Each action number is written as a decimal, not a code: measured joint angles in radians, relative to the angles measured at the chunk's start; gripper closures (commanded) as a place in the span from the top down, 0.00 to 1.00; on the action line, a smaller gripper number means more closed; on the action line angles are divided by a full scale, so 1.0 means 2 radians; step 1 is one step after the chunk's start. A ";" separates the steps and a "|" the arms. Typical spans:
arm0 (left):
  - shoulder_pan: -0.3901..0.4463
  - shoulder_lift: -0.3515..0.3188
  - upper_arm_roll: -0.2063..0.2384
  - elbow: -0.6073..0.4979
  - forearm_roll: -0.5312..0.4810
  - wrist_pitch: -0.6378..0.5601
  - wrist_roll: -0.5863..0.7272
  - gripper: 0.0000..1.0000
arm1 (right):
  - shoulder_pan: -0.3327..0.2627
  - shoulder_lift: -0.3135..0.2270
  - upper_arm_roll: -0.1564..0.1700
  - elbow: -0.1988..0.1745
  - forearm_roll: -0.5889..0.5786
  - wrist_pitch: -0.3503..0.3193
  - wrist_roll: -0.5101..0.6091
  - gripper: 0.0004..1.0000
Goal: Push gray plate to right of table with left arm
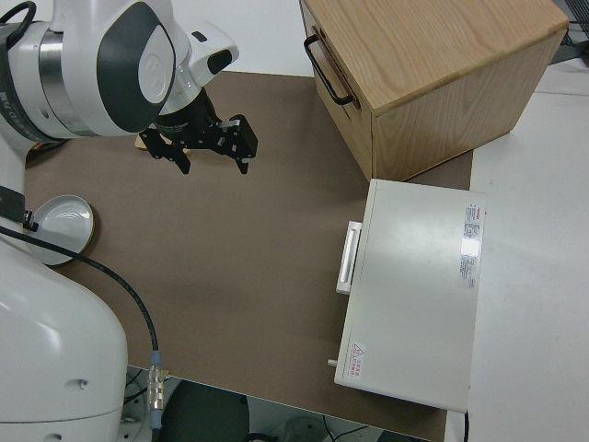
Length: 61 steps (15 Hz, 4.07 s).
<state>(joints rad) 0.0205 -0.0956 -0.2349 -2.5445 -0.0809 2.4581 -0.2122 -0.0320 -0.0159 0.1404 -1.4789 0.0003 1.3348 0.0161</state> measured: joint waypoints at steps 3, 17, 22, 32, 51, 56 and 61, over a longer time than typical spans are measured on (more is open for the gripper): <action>-0.026 0.000 -0.001 0.000 0.000 0.001 -0.033 0.00 | 0.000 0.000 0.000 0.000 0.000 0.000 0.000 0.98; -0.155 0.022 -0.004 0.038 -0.051 0.006 -0.175 0.00 | 0.000 0.000 0.000 0.000 0.000 0.000 0.000 0.98; -0.180 0.053 -0.013 0.058 -0.053 0.030 -0.202 0.00 | 0.000 0.000 0.000 0.000 0.000 0.000 0.000 0.98; -0.198 0.105 -0.016 0.099 -0.054 0.049 -0.211 0.99 | 0.000 0.000 0.000 0.000 0.000 0.000 0.000 0.98; -0.183 -0.026 0.131 0.294 -0.005 -0.384 -0.036 0.99 | 0.000 0.000 0.000 0.000 0.000 0.000 0.000 0.98; -0.182 -0.037 0.174 0.343 0.030 -0.450 0.017 0.99 | 0.000 0.000 0.000 0.000 0.000 0.000 0.000 0.98; -0.182 -0.043 0.173 0.353 0.043 -0.462 0.020 0.99 | 0.000 0.000 0.000 0.000 0.000 0.000 0.000 0.98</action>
